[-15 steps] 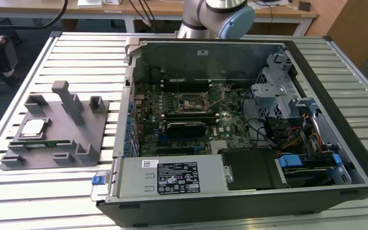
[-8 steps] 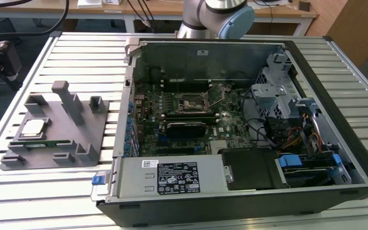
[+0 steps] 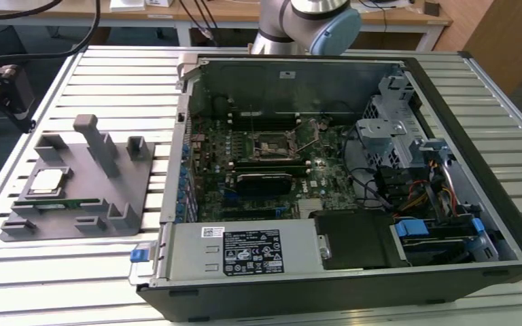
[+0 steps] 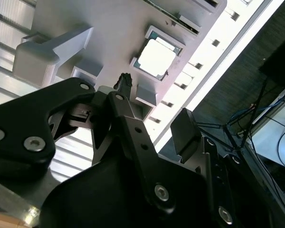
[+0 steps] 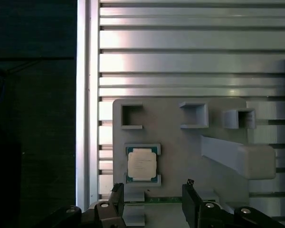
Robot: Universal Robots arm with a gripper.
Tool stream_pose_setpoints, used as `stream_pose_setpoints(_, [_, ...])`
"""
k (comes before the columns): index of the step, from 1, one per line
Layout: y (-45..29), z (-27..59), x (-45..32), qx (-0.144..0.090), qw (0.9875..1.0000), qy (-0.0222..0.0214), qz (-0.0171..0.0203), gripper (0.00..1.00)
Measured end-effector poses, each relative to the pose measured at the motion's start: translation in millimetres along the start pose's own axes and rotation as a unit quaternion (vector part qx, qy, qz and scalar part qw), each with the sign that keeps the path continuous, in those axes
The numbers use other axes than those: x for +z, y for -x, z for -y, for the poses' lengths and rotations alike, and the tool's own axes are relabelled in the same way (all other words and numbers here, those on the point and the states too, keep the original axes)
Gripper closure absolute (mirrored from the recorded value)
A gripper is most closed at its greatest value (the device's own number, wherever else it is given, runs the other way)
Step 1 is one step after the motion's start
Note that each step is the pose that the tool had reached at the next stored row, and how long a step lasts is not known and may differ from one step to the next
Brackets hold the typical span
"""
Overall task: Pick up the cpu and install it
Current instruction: 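Pick up the cpu and move it towards the insertion slot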
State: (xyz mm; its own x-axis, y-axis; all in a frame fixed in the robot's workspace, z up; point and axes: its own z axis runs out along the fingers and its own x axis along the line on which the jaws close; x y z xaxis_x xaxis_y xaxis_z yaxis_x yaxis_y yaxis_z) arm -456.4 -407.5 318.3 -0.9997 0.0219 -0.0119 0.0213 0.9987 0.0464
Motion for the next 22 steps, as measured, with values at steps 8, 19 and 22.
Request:
stream_pose_setpoints(8, [-0.1,0.5,9.9,0.000,1.0000,-0.0001,0.0000,0.40])
stream_pose_setpoints(19, [-0.3,1.0,21.2,0.000,1.0000,-0.0002,0.0000,0.40])
stream_pose_setpoints(22, [-0.4,1.2,26.5,0.000,1.0000,-0.0002,-0.0002,0.40])
